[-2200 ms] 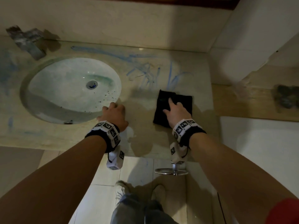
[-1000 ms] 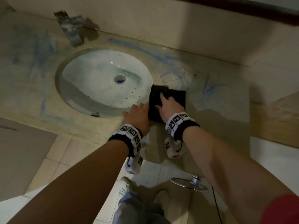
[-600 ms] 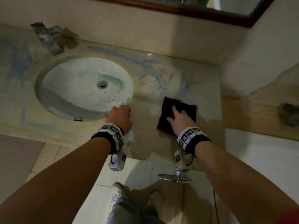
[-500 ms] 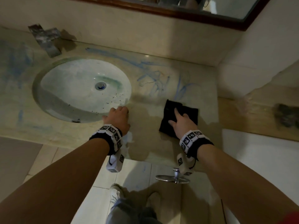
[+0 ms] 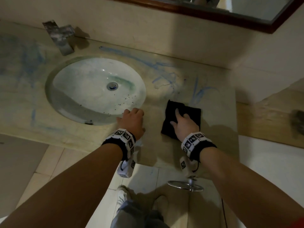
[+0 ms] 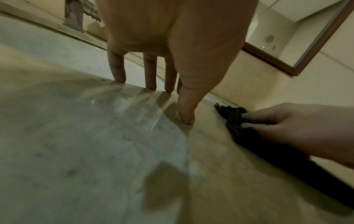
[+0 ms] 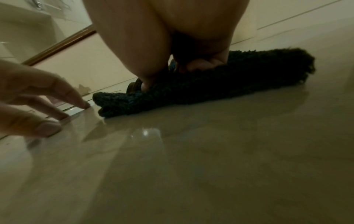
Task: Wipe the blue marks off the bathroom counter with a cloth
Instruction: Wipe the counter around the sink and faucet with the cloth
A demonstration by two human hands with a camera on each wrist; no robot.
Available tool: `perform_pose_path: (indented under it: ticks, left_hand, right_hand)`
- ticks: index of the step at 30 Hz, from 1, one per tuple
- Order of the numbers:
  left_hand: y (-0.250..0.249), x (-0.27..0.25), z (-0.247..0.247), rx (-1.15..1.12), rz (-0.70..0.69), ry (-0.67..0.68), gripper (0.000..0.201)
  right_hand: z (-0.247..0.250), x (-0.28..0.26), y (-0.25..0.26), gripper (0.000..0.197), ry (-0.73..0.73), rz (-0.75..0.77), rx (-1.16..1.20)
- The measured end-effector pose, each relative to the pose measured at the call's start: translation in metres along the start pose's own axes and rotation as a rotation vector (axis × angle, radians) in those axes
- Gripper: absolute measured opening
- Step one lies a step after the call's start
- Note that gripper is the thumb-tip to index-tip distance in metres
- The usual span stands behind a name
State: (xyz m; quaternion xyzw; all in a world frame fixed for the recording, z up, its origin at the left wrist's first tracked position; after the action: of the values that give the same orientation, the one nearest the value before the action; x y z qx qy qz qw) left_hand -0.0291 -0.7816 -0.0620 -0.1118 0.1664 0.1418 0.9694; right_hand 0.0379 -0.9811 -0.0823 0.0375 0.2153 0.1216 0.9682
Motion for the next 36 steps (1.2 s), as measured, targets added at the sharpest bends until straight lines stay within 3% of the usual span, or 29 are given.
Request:
perform_pose_path:
  ticks: [7,11,15,18,23,32,36]
  left_hand:
    - [0.033,0.005,0.005,-0.191,-0.035,-0.007,0.031]
    - [0.065,0.000,0.015,-0.183,0.024,-0.020,0.024]
    - [0.083,-0.001,0.017,-0.164,0.048,0.020,0.024]
    - [0.079,-0.001,0.017,-0.138,0.041,0.055,0.025]
    - [0.042,0.005,0.014,-0.091,-0.063,0.096,0.029]
    - [-0.020,0.013,0.011,0.050,-0.115,0.125,0.038]
    - [-0.034,0.021,0.014,0.070,-0.110,0.100,0.042]
  right_hand:
    - [-0.011,0.014,0.096,0.059,-0.008,0.086,-0.055]
    - [-0.018,0.029,0.158,0.068,0.141,0.177,-0.102]
    - [-0.014,0.034,0.180,0.056,0.174,0.258,-0.120]
    - [-0.018,0.026,0.163,0.066,0.140,0.227,-0.060]
    - [-0.018,0.006,0.107,0.060,0.043,0.131,0.057]
    - [-0.017,-0.048,-0.051,0.056,0.035,-0.256,0.209]
    - [-0.018,-0.053,-0.094,0.059,0.042,-0.378,0.261]
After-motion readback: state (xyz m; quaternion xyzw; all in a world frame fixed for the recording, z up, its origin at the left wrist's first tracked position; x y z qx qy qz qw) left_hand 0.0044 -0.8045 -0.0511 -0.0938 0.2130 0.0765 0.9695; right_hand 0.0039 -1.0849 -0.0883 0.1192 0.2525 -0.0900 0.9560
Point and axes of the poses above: each hand's wrist, its own x-axis towards the middle knuckle, its own z-axis out of the back of the hand, y = z × x, the point moved 7 cm from there along x, towards the middle knuckle, and after that the axes turned 2 degrees about z, right-handed, at the moved point
